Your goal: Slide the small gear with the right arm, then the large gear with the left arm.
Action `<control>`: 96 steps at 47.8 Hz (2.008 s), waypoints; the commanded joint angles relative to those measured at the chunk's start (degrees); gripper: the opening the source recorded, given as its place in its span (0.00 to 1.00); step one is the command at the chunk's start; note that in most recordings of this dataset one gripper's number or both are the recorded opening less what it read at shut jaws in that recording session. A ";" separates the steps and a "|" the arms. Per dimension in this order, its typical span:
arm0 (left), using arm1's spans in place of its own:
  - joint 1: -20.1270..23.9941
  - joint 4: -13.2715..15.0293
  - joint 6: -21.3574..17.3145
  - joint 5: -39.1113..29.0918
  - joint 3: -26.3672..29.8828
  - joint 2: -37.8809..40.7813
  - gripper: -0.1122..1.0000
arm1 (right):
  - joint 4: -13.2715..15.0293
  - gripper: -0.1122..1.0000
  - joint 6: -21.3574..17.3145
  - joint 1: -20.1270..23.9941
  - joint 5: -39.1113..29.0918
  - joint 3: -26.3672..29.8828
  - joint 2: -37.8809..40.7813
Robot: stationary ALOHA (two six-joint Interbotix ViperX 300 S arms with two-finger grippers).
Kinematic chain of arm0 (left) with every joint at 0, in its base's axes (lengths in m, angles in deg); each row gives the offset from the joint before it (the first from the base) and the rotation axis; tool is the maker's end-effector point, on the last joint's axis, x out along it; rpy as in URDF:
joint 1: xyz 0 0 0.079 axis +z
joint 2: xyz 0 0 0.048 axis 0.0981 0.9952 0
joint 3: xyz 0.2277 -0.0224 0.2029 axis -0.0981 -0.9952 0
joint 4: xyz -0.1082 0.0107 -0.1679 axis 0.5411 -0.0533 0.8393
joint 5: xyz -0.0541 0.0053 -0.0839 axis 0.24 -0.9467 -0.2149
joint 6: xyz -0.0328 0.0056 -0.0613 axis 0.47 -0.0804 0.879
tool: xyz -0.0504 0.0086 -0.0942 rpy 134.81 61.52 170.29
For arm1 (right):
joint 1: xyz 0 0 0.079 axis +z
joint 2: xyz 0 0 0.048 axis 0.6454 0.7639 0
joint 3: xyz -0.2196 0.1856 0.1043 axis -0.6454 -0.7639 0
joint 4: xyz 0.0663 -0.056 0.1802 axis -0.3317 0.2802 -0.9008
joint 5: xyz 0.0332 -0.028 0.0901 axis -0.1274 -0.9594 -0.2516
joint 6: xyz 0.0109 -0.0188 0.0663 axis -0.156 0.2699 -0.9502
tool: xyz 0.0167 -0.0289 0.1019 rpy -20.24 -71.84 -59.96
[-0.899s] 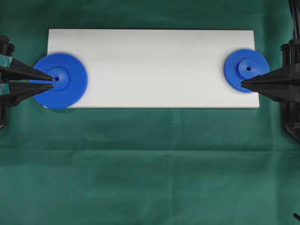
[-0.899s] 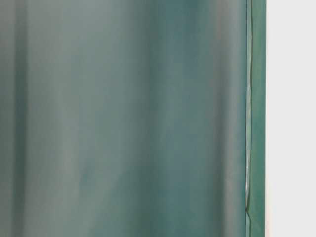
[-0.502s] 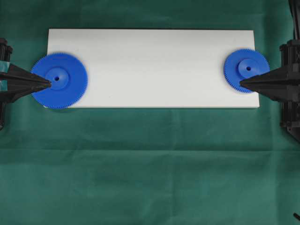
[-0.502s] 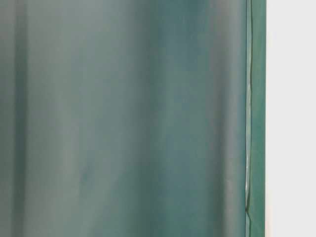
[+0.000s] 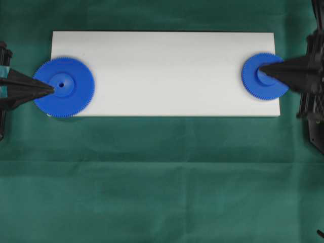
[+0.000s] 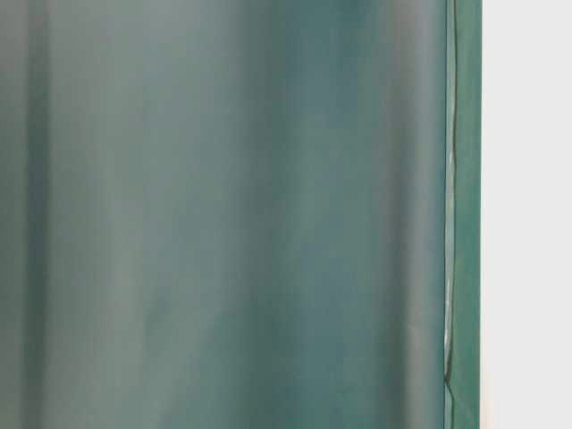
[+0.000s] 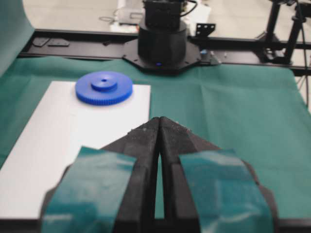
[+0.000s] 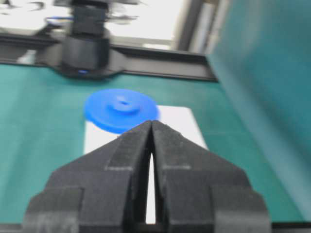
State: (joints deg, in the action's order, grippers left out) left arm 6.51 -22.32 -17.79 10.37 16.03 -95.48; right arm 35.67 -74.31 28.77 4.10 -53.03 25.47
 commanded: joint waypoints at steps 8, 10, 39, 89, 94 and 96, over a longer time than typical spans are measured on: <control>0.53 0.09 0.00 0.35 0.70 0.26 0.10 | -0.18 0.55 -1.76 -8.00 -3.69 0.70 -1.58; 0.53 0.09 0.00 0.35 0.70 0.26 0.10 | -0.18 0.55 -2.11 -8.53 -4.39 0.70 -1.93; 1.58 0.09 0.00 0.35 0.18 0.18 0.10 | 0.35 0.55 -12.66 -13.18 -26.89 0.44 0.88; 1.67 0.09 0.18 1.05 -0.53 0.70 0.10 | 10.55 0.55 -31.11 -15.91 -32.61 -3.34 14.94; 1.67 0.09 0.18 1.14 -0.70 0.70 0.10 | 10.99 0.55 -31.46 -15.91 -31.82 -3.69 14.94; 1.67 0.09 0.18 1.23 -0.70 0.79 0.10 | 11.07 0.55 -31.46 -15.91 -31.55 -3.78 15.03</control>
State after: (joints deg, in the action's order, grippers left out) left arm 8.00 -22.32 -17.61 10.90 14.80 -95.22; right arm 46.39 -105.69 13.03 -28.33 -57.25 40.33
